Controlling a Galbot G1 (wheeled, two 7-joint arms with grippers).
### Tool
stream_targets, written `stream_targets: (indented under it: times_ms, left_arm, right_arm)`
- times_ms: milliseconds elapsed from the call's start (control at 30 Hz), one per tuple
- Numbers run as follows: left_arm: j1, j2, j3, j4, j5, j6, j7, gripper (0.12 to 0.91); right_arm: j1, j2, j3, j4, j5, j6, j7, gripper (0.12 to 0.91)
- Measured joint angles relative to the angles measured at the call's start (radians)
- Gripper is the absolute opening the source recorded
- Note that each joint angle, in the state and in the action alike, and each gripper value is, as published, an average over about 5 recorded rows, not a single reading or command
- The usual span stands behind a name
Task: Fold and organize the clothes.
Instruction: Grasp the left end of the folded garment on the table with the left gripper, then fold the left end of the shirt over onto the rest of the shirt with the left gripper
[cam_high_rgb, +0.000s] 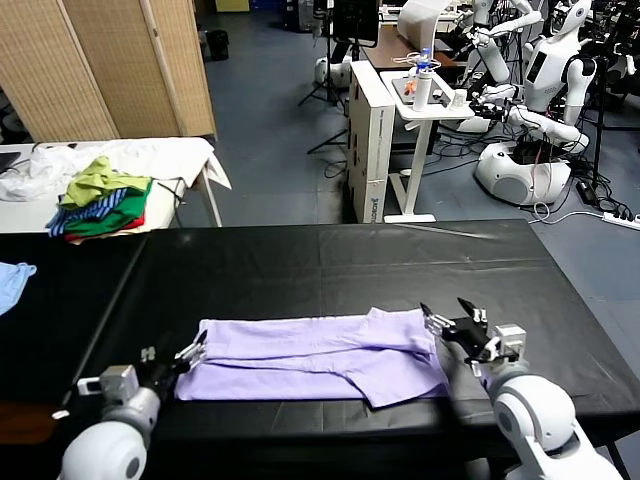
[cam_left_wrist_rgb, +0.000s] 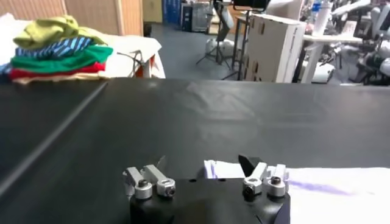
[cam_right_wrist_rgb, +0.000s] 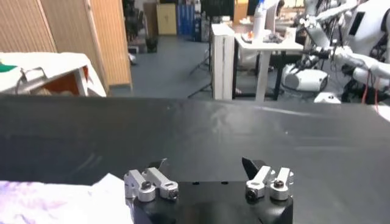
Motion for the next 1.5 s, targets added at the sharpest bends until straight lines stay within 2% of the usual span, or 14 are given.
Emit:
stream_targets:
  times_ms: [267, 567, 667, 733, 900, 1033, 1100, 1200, 1400, 1500]
  left_arm:
    - [0.006, -0.032, -0.003, 0.015, -0.051, 0.000, 0.012, 0.907]
    - [0.009, -0.050, -0.007, 0.045, -0.072, -0.011, 0.048, 0.884]
    - [0.009, -0.055, -0.008, 0.047, -0.088, -0.011, 0.052, 0.808]
    - [0.010, -0.057, -0.009, 0.046, -0.105, -0.010, 0.052, 0.712]
    - [0.011, -0.057, -0.013, 0.044, -0.149, 0.002, 0.051, 0.401]
    - [0.006, -0.058, -0.013, 0.044, -0.151, 0.007, 0.047, 0.206]
    - [0.004, -0.058, -0.012, 0.042, -0.132, 0.003, 0.046, 0.177]
    - [0.007, -0.052, -0.010, 0.036, -0.065, -0.016, 0.058, 0.183]
    - [0.032, -0.016, -0.026, 0.033, 0.164, -0.083, 0.126, 0.184]
    - [0.044, 0.018, -0.053, 0.050, 0.233, -0.104, 0.145, 0.184]
  right_arm:
    - [-0.005, 0.003, -0.003, 0.012, -0.006, 0.001, 0.003, 0.907]
    - [-0.012, 0.008, -0.009, 0.016, -0.024, 0.003, 0.004, 0.907]
    - [-0.018, 0.011, -0.010, 0.017, -0.033, 0.004, 0.003, 0.907]
    - [-0.021, 0.012, -0.009, 0.018, -0.037, 0.006, 0.002, 0.907]
    - [-0.020, 0.012, -0.008, 0.018, -0.044, 0.010, -0.001, 0.907]
    - [-0.021, 0.015, -0.010, 0.017, -0.056, 0.015, -0.003, 0.907]
    - [-0.023, 0.018, -0.011, 0.016, -0.066, 0.019, -0.006, 0.907]
    - [-0.029, 0.022, -0.012, 0.016, -0.079, 0.026, -0.010, 0.907]
    - [-0.042, 0.027, -0.005, 0.018, -0.083, 0.033, -0.013, 0.907]
    - [-0.049, 0.027, 0.001, 0.021, -0.083, 0.035, -0.015, 0.907]
